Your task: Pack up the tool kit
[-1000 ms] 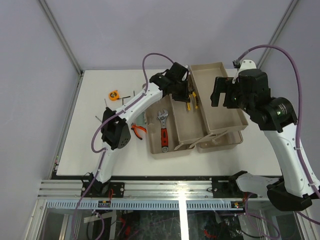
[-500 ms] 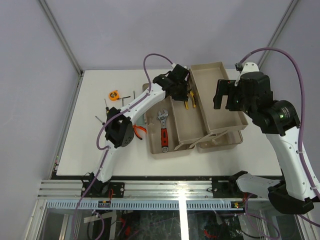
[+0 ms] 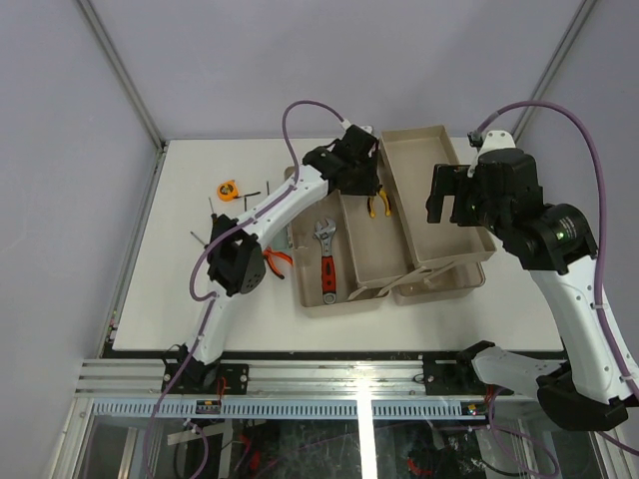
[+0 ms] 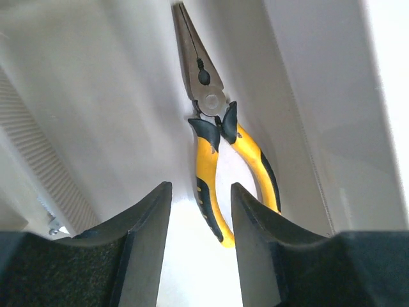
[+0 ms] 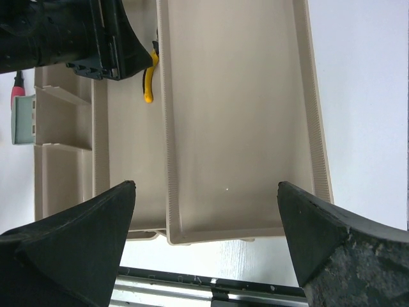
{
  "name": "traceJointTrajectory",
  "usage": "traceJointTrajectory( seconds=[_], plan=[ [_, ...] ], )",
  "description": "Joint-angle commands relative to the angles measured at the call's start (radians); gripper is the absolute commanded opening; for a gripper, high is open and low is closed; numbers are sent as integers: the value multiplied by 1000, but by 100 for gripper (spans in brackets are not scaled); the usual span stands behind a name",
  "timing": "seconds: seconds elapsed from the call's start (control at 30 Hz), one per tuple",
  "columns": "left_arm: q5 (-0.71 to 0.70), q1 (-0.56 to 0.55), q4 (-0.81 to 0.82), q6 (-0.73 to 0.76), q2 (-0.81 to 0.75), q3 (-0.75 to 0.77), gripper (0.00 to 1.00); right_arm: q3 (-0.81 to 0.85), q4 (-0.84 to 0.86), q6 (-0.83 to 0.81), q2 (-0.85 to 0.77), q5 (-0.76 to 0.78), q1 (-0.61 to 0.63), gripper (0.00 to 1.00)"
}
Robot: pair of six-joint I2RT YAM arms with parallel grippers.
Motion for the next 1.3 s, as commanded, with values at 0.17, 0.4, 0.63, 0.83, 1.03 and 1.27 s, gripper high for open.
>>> traceJointTrajectory(
  seconds=[0.17, 0.4, 0.63, 0.83, 1.03, 1.27],
  plan=[
    [-174, 46, 104, 39, -378, -62, 46, -54, 28, 3, -50, 10, -3, 99],
    [-238, 301, -9, -148, -717, -511, 55, -120, 73, 17, -63, -14, -3, 99],
    [-64, 474, -79, -271, -901, -1002, 62, -136, 100, 31, -39, -35, -3, 99],
    [5, 474, 16, -325, -863, -1150, 62, -141, 105, 61, -38, -55, -2, 99],
    [92, 490, 129, -391, -743, -1221, 59, -125, 67, 77, -58, -36, -3, 99],
    [118, 489, 183, -402, -645, -1222, 56, -92, 28, 72, -55, -14, -2, 99]
  ],
)
